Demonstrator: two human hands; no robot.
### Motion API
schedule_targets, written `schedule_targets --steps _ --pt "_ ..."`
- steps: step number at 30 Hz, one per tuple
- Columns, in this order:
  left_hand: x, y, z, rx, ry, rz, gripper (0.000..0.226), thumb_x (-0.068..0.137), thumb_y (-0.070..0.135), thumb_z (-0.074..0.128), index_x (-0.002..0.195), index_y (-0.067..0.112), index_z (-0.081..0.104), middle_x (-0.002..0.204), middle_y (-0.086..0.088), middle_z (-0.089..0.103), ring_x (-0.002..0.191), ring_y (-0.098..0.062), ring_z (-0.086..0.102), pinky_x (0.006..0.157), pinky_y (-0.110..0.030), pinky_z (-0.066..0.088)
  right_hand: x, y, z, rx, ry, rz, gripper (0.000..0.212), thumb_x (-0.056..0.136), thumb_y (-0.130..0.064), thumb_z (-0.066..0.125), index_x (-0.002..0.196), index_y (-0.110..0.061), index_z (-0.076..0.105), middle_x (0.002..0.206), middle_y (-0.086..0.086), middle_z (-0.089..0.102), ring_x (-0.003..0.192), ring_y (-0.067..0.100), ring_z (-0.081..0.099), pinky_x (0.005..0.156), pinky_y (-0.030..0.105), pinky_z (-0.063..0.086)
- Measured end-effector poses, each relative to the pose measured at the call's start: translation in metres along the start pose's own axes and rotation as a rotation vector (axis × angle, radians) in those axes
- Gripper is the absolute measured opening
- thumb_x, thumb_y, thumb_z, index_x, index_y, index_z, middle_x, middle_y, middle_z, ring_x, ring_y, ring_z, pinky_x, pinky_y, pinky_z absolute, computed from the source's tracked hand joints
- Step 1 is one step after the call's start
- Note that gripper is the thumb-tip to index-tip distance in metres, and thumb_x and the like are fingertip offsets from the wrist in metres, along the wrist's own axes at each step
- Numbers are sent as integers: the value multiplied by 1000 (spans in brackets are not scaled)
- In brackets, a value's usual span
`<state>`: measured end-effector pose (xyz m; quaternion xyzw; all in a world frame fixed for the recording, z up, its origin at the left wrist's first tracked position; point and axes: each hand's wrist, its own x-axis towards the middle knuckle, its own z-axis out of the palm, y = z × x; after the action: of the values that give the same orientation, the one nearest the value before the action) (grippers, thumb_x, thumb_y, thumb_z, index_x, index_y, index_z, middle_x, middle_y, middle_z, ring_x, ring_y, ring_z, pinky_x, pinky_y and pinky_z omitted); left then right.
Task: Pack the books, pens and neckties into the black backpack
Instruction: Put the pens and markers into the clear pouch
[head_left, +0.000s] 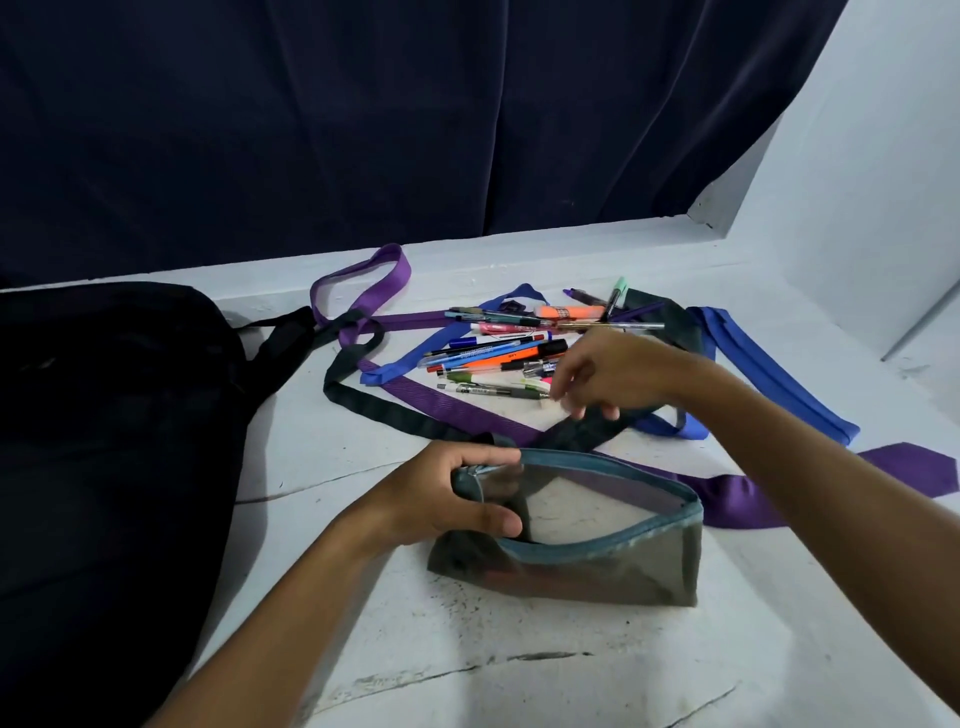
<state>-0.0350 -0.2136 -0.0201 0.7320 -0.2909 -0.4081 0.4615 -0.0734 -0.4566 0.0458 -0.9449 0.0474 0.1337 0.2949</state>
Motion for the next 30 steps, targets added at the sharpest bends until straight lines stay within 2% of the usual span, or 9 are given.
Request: schedule_targets --steps 3,6,9,13,17,20,23,26,30 --pt "1 0 1 -4 2 2 94 32 65 91 118 40 63 130 10 63 122 -12 58 107 -44 45 20 37 -3 50 305 112 20 90 5 56 88 -7 72 75 -1 66 48 5 60 60 20 54" --pt "-1 1 0 -31 -11 5 96 32 63 92 120 37 62 128 10 65 118 -9 61 106 -44 46 34 71 14 -90 247 184 20 87 2 63 102 -6 74 96 5 72 80 17 65 82 26 50" --pt "-4 3 0 -24 -28 16 95 35 63 90 122 36 60 129 11 64 118 -5 61 107 -41 46 40 84 33 -243 221 157 30 88 -10 68 117 -14 71 123 2 66 110 23 60 88 29 46" --pt "-3 4 0 33 0 14 104 35 69 86 129 33 58 125 21 63 119 2 58 108 -33 44 42 85 42 -451 273 122 21 93 -19 59 109 -22 71 115 4 63 101 27 61 78 34 47" --pt "-3 5 0 44 -2 2 101 41 63 89 131 32 57 129 17 63 120 0 58 106 -32 45 37 80 38 -506 273 63 13 94 -18 54 98 -15 66 106 5 60 90 28 59 74 37 48" --pt "-3 4 0 24 2 -17 88 52 41 93 132 28 57 128 13 64 116 -2 61 106 -35 47 28 59 25 -237 422 33 12 97 -16 53 88 -13 60 85 3 60 74 20 55 66 35 47" --pt "-2 3 -1 14 15 -17 88 53 34 94 132 25 58 127 12 65 116 -2 61 101 -29 49 11 24 10 316 532 -39 8 93 -8 62 86 -9 65 69 3 62 58 14 53 58 27 45" --pt "-2 3 -1 -19 -3 -18 85 51 35 95 128 29 59 128 8 65 116 -4 62 98 -28 51 -11 -3 2 631 335 -94 4 89 -1 64 87 -4 67 67 9 69 49 10 54 45 18 41" --pt "-2 1 0 -41 6 -13 83 40 49 94 116 38 63 125 10 67 117 -8 62 103 -38 49 -27 -12 3 449 -104 -88 5 86 -1 68 89 -4 69 77 6 75 51 13 54 48 18 40"
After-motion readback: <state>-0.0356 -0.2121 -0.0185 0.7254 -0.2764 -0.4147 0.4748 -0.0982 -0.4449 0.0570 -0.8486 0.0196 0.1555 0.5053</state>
